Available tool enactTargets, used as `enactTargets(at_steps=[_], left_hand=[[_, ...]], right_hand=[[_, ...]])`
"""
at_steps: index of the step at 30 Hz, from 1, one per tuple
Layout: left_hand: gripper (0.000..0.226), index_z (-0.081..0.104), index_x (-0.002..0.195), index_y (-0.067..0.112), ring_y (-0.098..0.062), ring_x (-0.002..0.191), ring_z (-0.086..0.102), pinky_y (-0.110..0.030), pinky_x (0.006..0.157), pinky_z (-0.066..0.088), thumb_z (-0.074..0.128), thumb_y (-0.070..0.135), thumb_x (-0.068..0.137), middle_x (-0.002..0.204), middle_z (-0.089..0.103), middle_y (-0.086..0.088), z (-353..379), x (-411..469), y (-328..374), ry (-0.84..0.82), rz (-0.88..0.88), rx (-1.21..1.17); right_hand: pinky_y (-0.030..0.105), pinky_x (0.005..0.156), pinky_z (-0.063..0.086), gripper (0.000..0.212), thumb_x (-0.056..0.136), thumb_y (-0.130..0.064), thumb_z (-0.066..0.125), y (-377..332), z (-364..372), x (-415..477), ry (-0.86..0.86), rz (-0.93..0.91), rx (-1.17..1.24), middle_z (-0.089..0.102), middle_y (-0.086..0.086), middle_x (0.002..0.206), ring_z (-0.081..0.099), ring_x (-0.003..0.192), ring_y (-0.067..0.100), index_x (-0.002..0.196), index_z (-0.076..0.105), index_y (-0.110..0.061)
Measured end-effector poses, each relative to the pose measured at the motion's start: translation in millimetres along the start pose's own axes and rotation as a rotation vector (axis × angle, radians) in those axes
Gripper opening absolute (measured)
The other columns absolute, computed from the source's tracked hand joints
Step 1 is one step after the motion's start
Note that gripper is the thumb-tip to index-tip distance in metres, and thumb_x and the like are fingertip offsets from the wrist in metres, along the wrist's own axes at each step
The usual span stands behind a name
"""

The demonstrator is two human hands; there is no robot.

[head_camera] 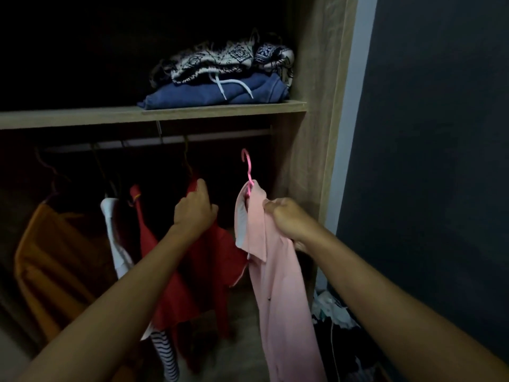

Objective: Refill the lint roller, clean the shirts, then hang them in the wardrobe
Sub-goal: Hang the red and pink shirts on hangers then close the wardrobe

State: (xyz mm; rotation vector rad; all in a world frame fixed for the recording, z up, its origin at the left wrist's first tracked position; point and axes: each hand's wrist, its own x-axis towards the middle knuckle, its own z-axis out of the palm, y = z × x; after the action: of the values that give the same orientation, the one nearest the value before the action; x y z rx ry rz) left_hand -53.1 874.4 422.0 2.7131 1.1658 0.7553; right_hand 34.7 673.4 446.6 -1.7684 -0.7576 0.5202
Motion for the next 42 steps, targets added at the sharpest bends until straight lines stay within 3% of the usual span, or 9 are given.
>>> enactTargets(at_steps=[6,11,16,24,29,32,35,38,42], left_hand=[[0.054,0.047,0.124,0.002,-0.047,0.111,0.062,-0.048,0.088,0.051,0.065,0.039,0.089,0.12,0.063,-0.025,-13,4,-17,0.007,-0.111,-0.013],[0.044,0.059,0.114,0.005,-0.043,0.107,0.063,-0.045,0.086,0.054,0.066,0.039,0.088,0.114,0.065,-0.021,-18,6,-26,0.009,-0.121,-0.039],[0.04,0.061,0.11,0.005,-0.041,0.103,0.064,-0.043,0.082,0.054,0.066,0.038,0.088,0.109,0.066,-0.02,-22,7,-29,0.018,-0.107,-0.037],[0.037,0.059,0.106,0.006,-0.04,0.1,0.064,-0.042,0.08,0.053,0.064,0.039,0.089,0.106,0.066,-0.017,-24,3,-28,0.018,-0.081,-0.033],[0.038,0.059,0.107,0.006,-0.04,0.1,0.064,-0.043,0.081,0.054,0.063,0.04,0.09,0.107,0.066,-0.018,-24,1,-28,0.019,-0.066,-0.024],[0.041,0.059,0.108,0.008,-0.04,0.098,0.066,-0.045,0.082,0.056,0.061,0.045,0.09,0.104,0.068,-0.017,-24,-1,-31,0.045,-0.036,-0.049],[0.05,0.058,0.119,0.011,-0.034,0.104,0.066,-0.047,0.086,0.055,0.058,0.052,0.092,0.111,0.068,-0.013,-28,-12,-39,0.13,0.045,-0.12],[0.062,0.05,0.141,0.009,-0.029,0.129,0.053,-0.047,0.105,0.046,0.057,0.05,0.095,0.136,0.059,-0.012,-39,-39,-60,0.298,0.118,-0.198],[0.06,0.051,0.141,0.004,-0.029,0.143,0.04,-0.05,0.116,0.035,0.06,0.042,0.096,0.145,0.053,-0.014,-59,-91,-110,0.573,0.145,-0.145]], right_hand=[[0.027,0.06,0.035,0.037,0.105,-0.028,0.043,-5,28,50,0.174,-0.097,0.024,0.048,-0.003,0.065,0.043,0.058,0.01,0.07,0.049,-0.017],[0.025,0.071,0.033,0.028,0.105,-0.025,0.043,-17,44,83,0.243,-0.193,-0.051,0.059,0.007,0.089,0.053,0.082,0.019,0.086,0.056,-0.009],[0.029,0.071,0.035,0.031,0.105,-0.021,0.041,-20,50,110,0.249,-0.212,-0.059,0.052,0.006,0.081,0.05,0.081,0.022,0.075,0.047,-0.013],[0.03,0.078,0.041,0.033,0.104,-0.018,0.041,2,50,131,0.236,-0.112,-0.116,0.065,0.023,0.107,0.062,0.101,0.034,0.104,0.063,0.007],[0.026,0.072,0.035,0.028,0.102,-0.018,0.044,8,43,135,0.213,-0.115,-0.197,0.065,0.021,0.096,0.064,0.096,0.034,0.089,0.062,-0.001],[0.031,0.089,0.046,0.028,0.096,-0.021,0.054,8,44,134,0.283,-0.153,-0.199,0.067,0.021,0.112,0.063,0.11,0.034,0.111,0.065,0.0],[0.041,0.102,0.045,0.034,0.093,-0.024,0.061,0,51,121,0.395,-0.314,-0.195,0.061,0.013,0.12,0.057,0.116,0.029,0.122,0.06,-0.006],[0.031,0.088,0.052,0.027,0.094,-0.023,0.063,-12,75,89,0.342,-0.508,-0.072,0.058,0.003,0.107,0.062,0.095,0.02,0.119,0.061,-0.015],[0.017,0.072,0.049,0.012,0.094,-0.019,0.063,-12,138,42,0.109,-0.649,-0.036,0.062,-0.004,0.087,0.059,0.075,0.007,0.105,0.065,-0.016]])
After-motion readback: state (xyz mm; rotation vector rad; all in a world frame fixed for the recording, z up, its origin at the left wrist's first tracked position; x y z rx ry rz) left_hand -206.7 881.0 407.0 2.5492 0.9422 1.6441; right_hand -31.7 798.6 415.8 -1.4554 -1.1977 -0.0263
